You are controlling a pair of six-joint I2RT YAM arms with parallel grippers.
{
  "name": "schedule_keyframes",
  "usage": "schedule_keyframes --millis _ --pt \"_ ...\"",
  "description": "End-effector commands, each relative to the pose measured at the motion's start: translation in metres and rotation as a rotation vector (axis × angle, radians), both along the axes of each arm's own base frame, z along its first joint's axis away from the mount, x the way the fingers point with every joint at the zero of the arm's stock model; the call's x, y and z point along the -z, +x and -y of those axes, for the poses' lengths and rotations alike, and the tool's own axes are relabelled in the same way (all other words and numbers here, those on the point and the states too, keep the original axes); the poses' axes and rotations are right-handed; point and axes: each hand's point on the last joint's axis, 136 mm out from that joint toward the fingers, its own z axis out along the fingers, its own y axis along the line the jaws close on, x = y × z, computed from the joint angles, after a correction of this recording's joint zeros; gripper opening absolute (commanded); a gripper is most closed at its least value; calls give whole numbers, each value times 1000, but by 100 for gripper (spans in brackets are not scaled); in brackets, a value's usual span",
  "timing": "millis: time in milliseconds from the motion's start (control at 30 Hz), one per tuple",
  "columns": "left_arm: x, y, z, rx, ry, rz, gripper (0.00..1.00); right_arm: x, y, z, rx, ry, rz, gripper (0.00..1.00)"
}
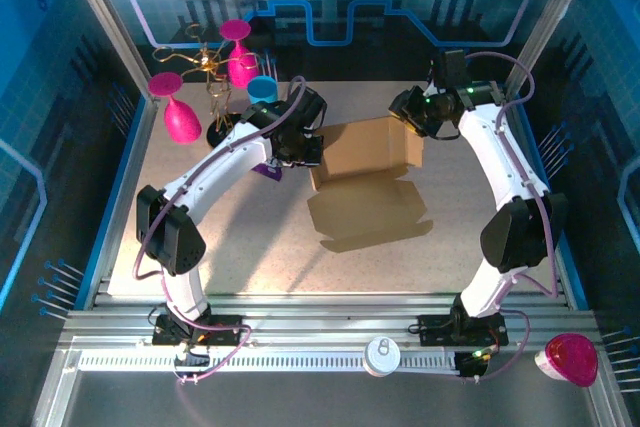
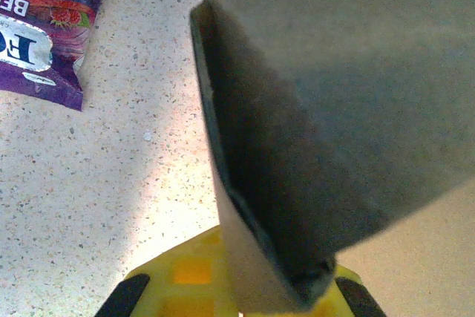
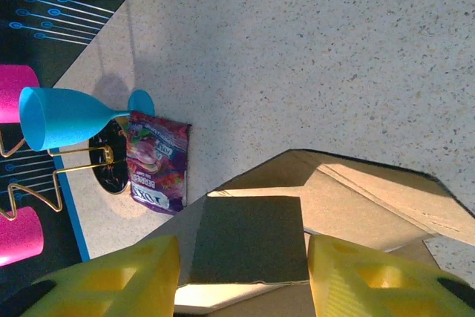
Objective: Fold the paper box
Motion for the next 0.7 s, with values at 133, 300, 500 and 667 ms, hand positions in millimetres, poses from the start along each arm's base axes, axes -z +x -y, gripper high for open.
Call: schedule_keyframes --millis 133,300,500,667 --pt "-12 -11 -2 44 5 15 0 -43 -11 15 13 -26 119 51" --pt "-13 -11 -2 51 8 20 0 -49 0 12 -19 -9 138 53" --pt "-15 -11 -2 52 8 25 0 -30 4 -3 -69 4 74 52" --pt "-17 -11 -2 51 7 29 0 -18 -8 -13 -82 8 26 52"
